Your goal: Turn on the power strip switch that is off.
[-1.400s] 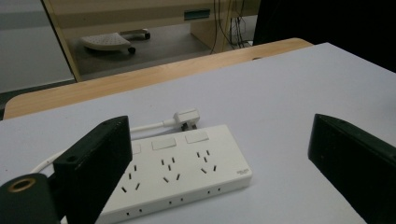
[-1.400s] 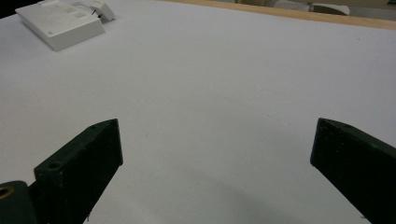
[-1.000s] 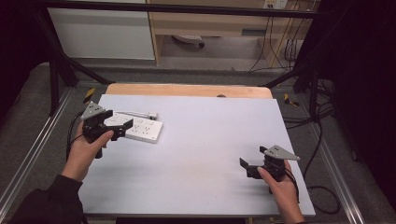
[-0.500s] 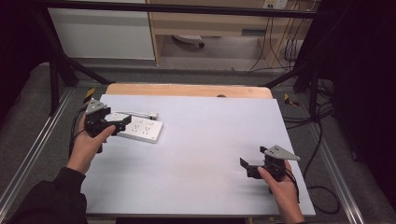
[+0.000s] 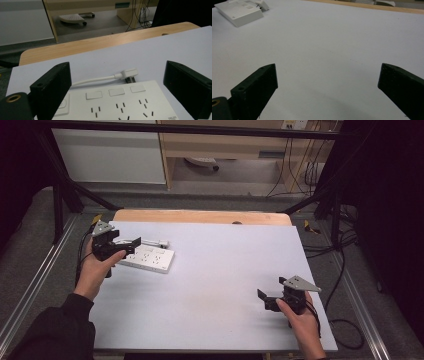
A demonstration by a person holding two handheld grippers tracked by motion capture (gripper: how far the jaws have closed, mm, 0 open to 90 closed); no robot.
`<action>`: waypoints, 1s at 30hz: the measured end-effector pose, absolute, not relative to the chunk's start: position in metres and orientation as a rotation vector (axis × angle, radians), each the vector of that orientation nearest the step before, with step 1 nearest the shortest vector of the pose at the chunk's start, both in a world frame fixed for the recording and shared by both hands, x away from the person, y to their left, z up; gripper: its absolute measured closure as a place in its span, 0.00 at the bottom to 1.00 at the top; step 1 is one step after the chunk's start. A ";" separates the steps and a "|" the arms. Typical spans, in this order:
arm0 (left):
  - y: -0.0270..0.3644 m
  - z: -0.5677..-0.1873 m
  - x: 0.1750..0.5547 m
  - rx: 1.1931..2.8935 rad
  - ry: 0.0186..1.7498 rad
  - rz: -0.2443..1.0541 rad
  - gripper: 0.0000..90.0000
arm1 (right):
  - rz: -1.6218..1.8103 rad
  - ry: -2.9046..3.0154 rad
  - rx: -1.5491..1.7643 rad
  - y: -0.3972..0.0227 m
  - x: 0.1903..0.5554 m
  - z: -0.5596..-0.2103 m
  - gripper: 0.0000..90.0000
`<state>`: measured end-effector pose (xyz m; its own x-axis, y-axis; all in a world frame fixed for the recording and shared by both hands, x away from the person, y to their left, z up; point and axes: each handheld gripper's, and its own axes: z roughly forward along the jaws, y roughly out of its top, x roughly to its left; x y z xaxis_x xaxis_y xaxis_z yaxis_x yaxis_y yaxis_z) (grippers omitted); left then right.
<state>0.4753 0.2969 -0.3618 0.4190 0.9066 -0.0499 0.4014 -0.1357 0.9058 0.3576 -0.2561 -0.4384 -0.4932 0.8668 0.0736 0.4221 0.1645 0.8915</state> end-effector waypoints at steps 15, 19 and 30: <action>0.298 -0.368 0.495 1.713 1.182 0.664 0.10 | 1.281 2.000 1.223 -0.256 0.358 -0.439 0.03; 0.299 -0.368 0.501 1.712 1.184 0.663 0.10 | 1.282 2.003 1.226 -0.256 0.358 -0.439 0.03; 0.302 -0.380 0.518 1.721 1.233 0.707 0.14 | 1.286 2.001 1.230 -0.257 0.358 -0.440 0.03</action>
